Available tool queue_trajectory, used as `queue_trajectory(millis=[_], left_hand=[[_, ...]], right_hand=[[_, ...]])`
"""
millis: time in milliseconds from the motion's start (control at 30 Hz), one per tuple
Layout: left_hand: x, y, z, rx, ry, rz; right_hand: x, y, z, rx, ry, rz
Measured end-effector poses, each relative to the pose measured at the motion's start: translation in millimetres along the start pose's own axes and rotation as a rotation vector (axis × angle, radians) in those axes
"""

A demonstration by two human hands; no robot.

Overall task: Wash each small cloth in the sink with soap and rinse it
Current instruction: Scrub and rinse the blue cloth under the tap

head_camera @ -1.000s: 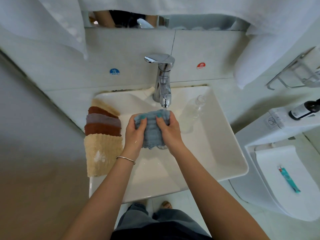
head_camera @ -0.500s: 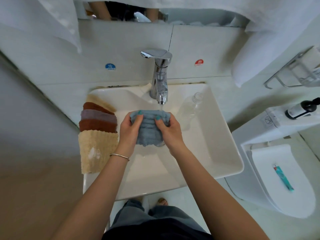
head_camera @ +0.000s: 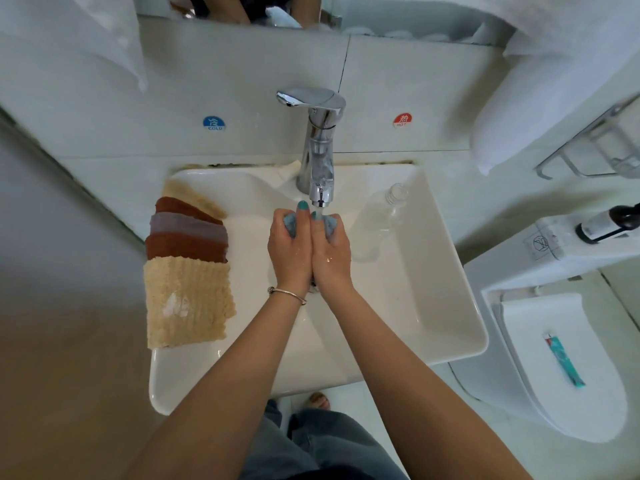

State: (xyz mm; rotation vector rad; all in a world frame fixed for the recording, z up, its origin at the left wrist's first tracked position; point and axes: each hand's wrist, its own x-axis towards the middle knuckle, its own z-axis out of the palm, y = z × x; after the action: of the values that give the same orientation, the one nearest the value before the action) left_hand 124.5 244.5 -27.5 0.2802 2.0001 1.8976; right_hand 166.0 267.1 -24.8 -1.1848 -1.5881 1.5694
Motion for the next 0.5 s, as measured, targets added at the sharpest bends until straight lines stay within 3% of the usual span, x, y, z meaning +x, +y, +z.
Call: queue_trajectory(millis=[167,500], left_hand=[[10.3,-1.9,12.9,0.039,0.092,0.004],[1.2,-8.2,13.3,0.024,0.057,0.018]], right_hand=[[11.2,0.4,0.2,-0.065,0.048,-0.013],[10.2,4.2,-11.3,-0.117,0.002,-0.031]])
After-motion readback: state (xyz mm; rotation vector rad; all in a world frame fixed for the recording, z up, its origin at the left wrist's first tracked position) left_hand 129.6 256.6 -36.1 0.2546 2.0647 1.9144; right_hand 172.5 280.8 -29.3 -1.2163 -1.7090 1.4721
